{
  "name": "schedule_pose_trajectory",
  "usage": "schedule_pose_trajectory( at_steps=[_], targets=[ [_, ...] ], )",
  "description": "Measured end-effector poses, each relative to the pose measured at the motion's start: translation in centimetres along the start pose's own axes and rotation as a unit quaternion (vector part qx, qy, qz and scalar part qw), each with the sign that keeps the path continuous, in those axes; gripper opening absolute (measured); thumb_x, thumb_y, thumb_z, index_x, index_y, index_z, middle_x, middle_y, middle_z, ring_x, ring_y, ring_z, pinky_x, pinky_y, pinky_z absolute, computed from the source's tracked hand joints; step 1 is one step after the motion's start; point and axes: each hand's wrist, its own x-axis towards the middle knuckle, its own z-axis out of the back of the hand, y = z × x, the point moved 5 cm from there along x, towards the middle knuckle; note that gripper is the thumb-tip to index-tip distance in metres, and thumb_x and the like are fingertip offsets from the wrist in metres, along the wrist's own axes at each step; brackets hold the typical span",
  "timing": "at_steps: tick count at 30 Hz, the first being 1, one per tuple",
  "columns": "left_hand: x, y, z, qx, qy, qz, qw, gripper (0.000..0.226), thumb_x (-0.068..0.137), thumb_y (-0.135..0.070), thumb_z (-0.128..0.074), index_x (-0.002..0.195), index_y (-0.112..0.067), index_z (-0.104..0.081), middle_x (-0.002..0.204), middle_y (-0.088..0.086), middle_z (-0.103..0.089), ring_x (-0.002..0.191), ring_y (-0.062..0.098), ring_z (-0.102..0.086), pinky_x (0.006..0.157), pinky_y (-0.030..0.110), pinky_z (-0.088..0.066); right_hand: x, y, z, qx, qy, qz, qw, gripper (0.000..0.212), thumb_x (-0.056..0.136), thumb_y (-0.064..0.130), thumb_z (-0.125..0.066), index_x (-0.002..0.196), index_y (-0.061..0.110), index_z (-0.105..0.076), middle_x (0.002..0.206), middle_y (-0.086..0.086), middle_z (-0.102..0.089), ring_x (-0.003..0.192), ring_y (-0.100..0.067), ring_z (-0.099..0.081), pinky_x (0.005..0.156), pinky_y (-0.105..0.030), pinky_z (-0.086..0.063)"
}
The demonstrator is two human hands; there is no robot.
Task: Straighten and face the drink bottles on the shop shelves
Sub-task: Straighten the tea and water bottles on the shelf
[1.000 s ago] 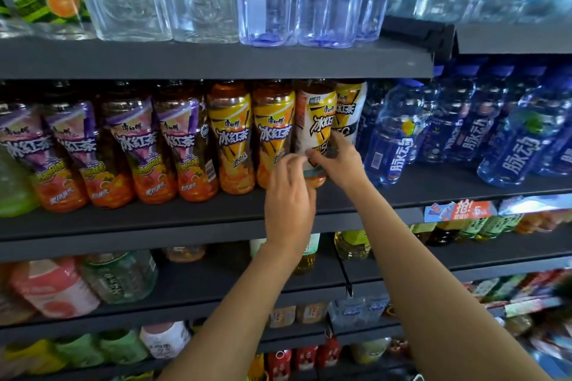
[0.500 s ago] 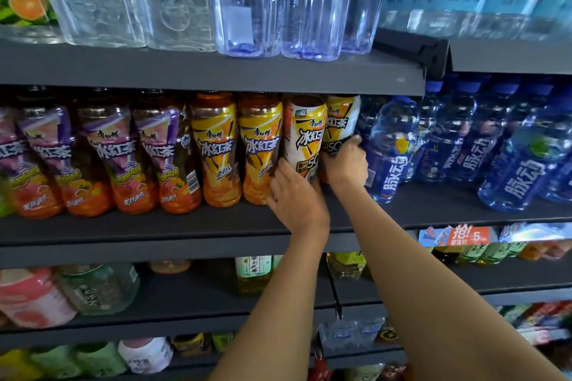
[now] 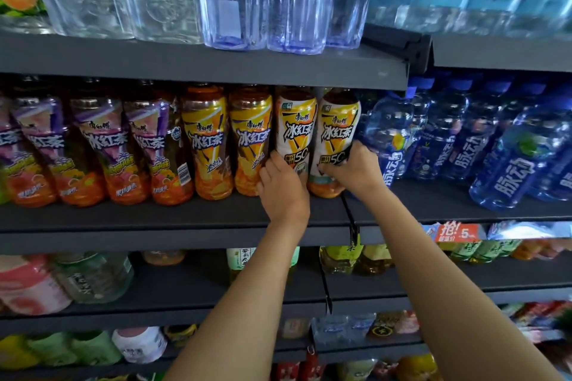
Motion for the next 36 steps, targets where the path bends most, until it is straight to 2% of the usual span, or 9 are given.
schedule_pose_trajectory(
  at_steps=[3,8,15,21,26,29,32,34,36],
  targets=[
    [0.0,-0.1,0.1,0.002,-0.001,-0.006,1.0,0.064,0.094,-0.032,-0.051,0.143,-0.004,-0.02,0.14,0.01,-0.038,0.129,0.025,-0.033,0.099,0.036,-0.034,-0.7,0.2,0.0,0.001,0.002,-0.008,1.0,0.054,0.073,0.023,-0.077,0.112,-0.001,-0.048,0.115,-0.016,-0.06,0.109,-0.031,-0.056,0.075,-0.03,-0.043],
    [0.0,-0.2,0.6,0.009,0.0,-0.031,0.999,0.063,0.094,-0.033,-0.052,0.141,0.0,-0.024,0.135,0.014,-0.041,0.125,0.028,-0.036,0.095,0.035,-0.038,-1.7,0.6,-0.8,0.015,-0.027,-0.021,0.999,0.059,0.077,0.025,-0.073,0.118,-0.002,-0.04,0.121,-0.019,-0.055,0.115,-0.036,-0.051,0.091,-0.044,-0.044],
    [-0.1,-0.1,0.7,0.005,-0.008,-0.047,0.999,0.062,0.094,-0.032,-0.052,0.139,0.002,-0.026,0.133,0.015,-0.043,0.124,0.029,-0.037,0.096,0.034,-0.037,-1.7,1.0,-0.8,-0.005,-0.034,-0.036,0.999,0.065,0.075,0.03,-0.074,0.119,-0.002,-0.038,0.121,-0.02,-0.055,0.114,-0.036,-0.052,0.087,-0.041,-0.044],
    [-0.2,0.2,0.9,-0.025,-0.011,-0.057,0.998,0.063,0.091,-0.029,-0.059,0.138,0.0,-0.03,0.131,0.015,-0.046,0.123,0.028,-0.039,0.095,0.034,-0.039,-2.5,1.0,-0.2,-0.034,-0.023,-0.02,0.999,0.062,0.071,0.034,-0.077,0.109,0.001,-0.04,0.111,-0.016,-0.057,0.104,-0.033,-0.056,0.074,-0.038,-0.046],
    [-1.2,0.2,1.6,-0.111,-0.041,-0.075,0.99,0.057,0.092,-0.02,-0.056,0.14,-0.001,-0.03,0.139,0.014,-0.04,0.129,0.027,-0.036,0.101,0.033,-0.035,-4.0,1.1,0.0,-0.027,-0.003,0.017,0.999,0.059,0.068,0.035,-0.078,0.102,0.005,-0.04,0.101,-0.01,-0.058,0.102,-0.032,-0.057,0.074,-0.037,-0.049],
    [-3.3,0.3,3.4,-0.223,-0.095,-0.144,0.959,0.049,0.093,-0.034,-0.045,0.129,-0.002,-0.045,0.13,0.012,-0.047,0.123,0.023,-0.04,0.099,0.029,-0.036,-5.2,1.6,-0.1,-0.019,0.017,0.064,0.998,0.056,0.072,0.034,-0.076,0.108,0.005,-0.044,0.094,-0.001,-0.055,0.096,-0.022,-0.058,0.069,-0.025,-0.042],
    [-2.9,0.8,4.4,-0.319,-0.015,-0.145,0.936,0.066,0.081,-0.058,-0.043,0.126,-0.009,-0.049,0.12,0.003,-0.054,0.114,0.015,-0.048,0.094,0.028,-0.042,-6.1,3.2,-1.2,-0.001,0.048,0.111,0.993,0.053,0.077,0.027,-0.072,0.116,0.001,-0.046,0.099,-0.005,-0.06,0.096,-0.023,-0.059,0.062,-0.015,-0.032],
    [-1.6,1.3,5.2,-0.314,0.002,-0.134,0.94,0.077,0.07,-0.065,-0.051,0.124,-0.01,-0.05,0.116,0.003,-0.055,0.112,0.017,-0.051,0.092,0.031,-0.045,-6.3,4.1,-2.0,0.017,0.079,0.127,0.989,0.048,0.079,0.02,-0.071,0.116,0.0,-0.048,0.105,-0.01,-0.064,0.096,-0.026,-0.061,0.066,-0.015,-0.039],
    [-0.4,2.1,6.1,-0.27,-0.013,-0.141,0.953,0.078,0.066,-0.066,-0.056,0.117,-0.007,-0.054,0.111,0.006,-0.056,0.107,0.021,-0.053,0.089,0.035,-0.046,-6.3,4.1,-2.4,0.082,0.159,0.115,0.977,0.039,0.081,0.011,-0.069,0.116,0.003,-0.053,0.104,-0.007,-0.064,0.083,-0.023,-0.066,0.071,-0.027,-0.054]
  ],
)
